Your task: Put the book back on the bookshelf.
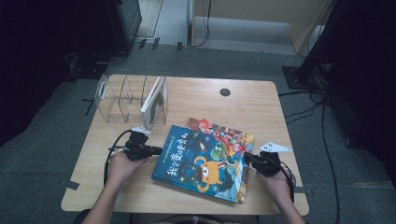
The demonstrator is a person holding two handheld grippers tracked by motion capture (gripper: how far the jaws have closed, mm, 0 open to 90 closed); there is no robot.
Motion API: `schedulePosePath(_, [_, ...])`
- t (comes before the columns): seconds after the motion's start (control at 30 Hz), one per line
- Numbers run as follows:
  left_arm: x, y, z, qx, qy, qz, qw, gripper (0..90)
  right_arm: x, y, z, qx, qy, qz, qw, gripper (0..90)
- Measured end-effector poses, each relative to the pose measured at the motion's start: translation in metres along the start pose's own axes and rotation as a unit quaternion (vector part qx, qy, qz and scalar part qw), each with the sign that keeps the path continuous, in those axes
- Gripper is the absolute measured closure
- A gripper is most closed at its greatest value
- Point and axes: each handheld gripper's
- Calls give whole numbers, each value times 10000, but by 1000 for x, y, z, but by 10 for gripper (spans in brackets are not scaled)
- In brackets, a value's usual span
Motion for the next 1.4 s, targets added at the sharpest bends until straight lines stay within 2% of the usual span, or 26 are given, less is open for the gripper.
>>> schedulePosePath(0.23, [2, -3, 3, -12, -66, -21, 10000, 862, -2, 10, -9, -13, -64, -38, 10000, 898])
schedulePosePath(0.43, [2, -8, 5, -84, -77, -131, 9998, 855, 0, 17, -16, -14, -154, -28, 9999, 900])
schedulePosePath(0.6, [5, -12, 6, -140, -124, -157, 9997, 779, 1, 21, -19, -32, -245, -37, 9997, 896])
schedulePosePath(0.77, [7, -18, 8, -223, -205, -29, 9995, 678, 1, 17, -17, 5, -260, -152, 9995, 900])
schedulePosePath(0.83, [5, -18, 9, -221, -152, -72, 9996, 631, 3, 15, -16, 23, -290, -196, 9994, 900])
schedulePosePath(0.9, [2, -17, 10, -156, -94, -228, 9996, 613, 6, 13, -13, 54, -358, -201, 9991, 900])
schedulePosePath(0.97, [0, -16, 10, -141, -140, -199, 9996, 607, 8, 10, -9, 109, -376, -246, 9989, 900])
schedulePosePath(1.0, [-1, -16, 10, -136, -134, -184, 9996, 613, 9, 9, -8, 119, -387, -249, 9989, 900])
schedulePosePath(1.07, [-2, -14, 11, -162, -81, -284, 9994, 600, 11, 7, -5, 134, -447, -266, 9986, 900])
schedulePosePath(1.2, [-2, -11, 11, -159, -46, -261, 9995, 580, 12, 6, -3, 185, -463, -263, 9984, 900])
schedulePosePath(1.33, [-3, -12, 10, -306, -18, -228, 9993, 505, 12, 6, -2, 175, -470, -283, 9983, 900])
schedulePosePath(1.4, [-4, -11, 8, -261, 68, -251, 9993, 453, 12, 6, -2, 162, -484, -286, 9983, 900])
Point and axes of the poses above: each handheld gripper's, and its own axes: y roughly forward along the jaws, z roughly out of its underside, x roughly to its left, and after that the axes turned 3 degrees about x, right-handed
